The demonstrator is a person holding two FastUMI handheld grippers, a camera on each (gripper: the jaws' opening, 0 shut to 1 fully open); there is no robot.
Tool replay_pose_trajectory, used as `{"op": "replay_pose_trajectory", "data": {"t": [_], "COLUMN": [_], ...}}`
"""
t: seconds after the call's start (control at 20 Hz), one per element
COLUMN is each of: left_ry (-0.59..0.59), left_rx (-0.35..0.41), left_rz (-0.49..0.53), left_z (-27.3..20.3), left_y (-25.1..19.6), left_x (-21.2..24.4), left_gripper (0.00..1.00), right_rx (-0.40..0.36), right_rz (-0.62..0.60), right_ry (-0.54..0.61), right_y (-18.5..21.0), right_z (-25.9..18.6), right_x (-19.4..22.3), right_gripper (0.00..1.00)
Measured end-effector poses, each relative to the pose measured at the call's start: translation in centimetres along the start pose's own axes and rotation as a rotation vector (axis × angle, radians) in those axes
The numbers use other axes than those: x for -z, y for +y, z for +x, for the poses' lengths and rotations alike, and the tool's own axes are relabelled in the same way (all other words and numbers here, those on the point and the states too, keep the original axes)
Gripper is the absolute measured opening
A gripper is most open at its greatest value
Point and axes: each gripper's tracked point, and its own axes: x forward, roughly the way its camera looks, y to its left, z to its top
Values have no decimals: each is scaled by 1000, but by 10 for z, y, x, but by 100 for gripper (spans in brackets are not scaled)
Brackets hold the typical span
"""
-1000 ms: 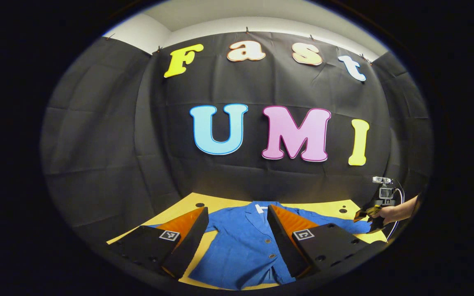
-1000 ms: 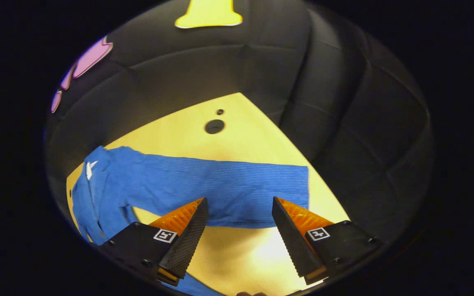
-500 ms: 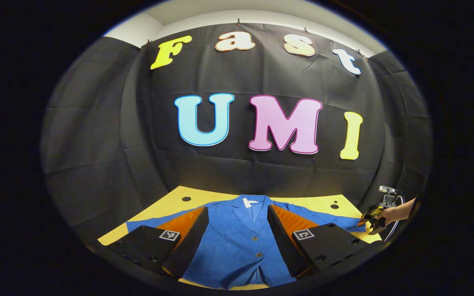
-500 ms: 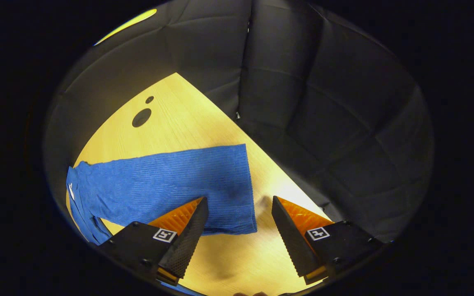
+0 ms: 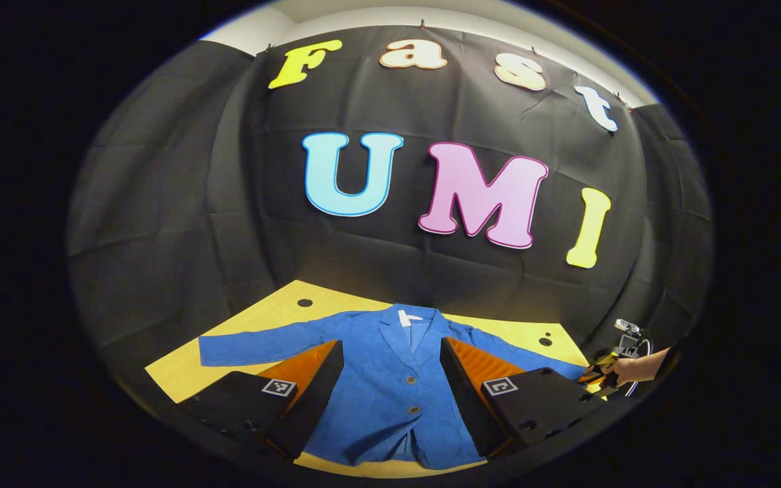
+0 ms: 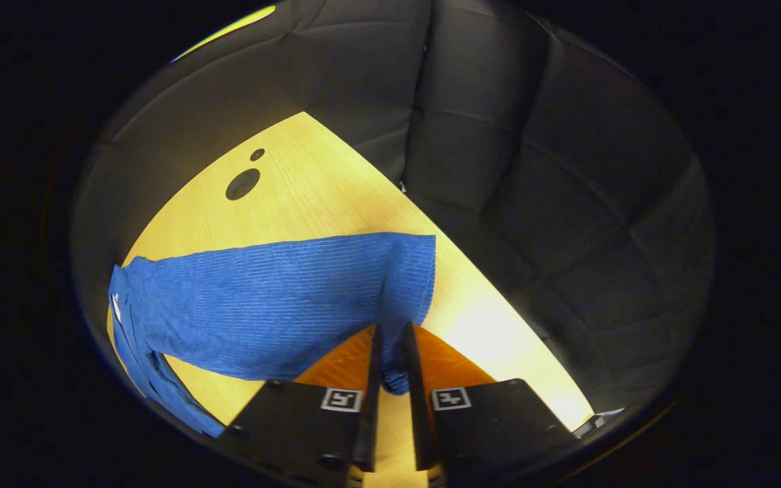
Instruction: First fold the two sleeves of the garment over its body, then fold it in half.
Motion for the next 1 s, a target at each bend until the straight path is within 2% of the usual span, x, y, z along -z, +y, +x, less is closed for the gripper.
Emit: {"op": "replay_pose_trajectory", "data": {"t": [0.05,0.1,0.15,0.2,0.35,0.5,0.65,0.8,1.0], "left_ry": [11,20,31,42,68,49,54,52,38], "left_rx": [-16,-30,-44,-55,-71,-77,-74,-65,-73], "left_rz": [-7,-19,-30,-40,-43,-26,-36,-56,-63], "left_z": [0,0,-1,-2,-7,-13,-14,-17,-21], "left_y": [7,12,16,19,24,30,35,43,69], "left_x": [5,8,12,15,19,12,13,10,5], "left_gripper": [82,82,82,82,83,83,82,82,82], "right_rx": [-25,-40,-75,-115,-187,-239,-323,-401,-486], "right_rz": [-32,-50,-60,-51,4,-32,-64,-152,-225], "right_ry": [-6,-9,-8,0,-87,-86,-88,-103,-120], "right_y": [2,4,10,17,41,69,116,166,244], "right_z": [1,2,-3,-7,-18,-38,-74,-120,-158], "right_x": [1,4,5,8,-6,-8,-9,-4,8], "right_gripper": [15,13,5,2,1,0,1,0,1]}}
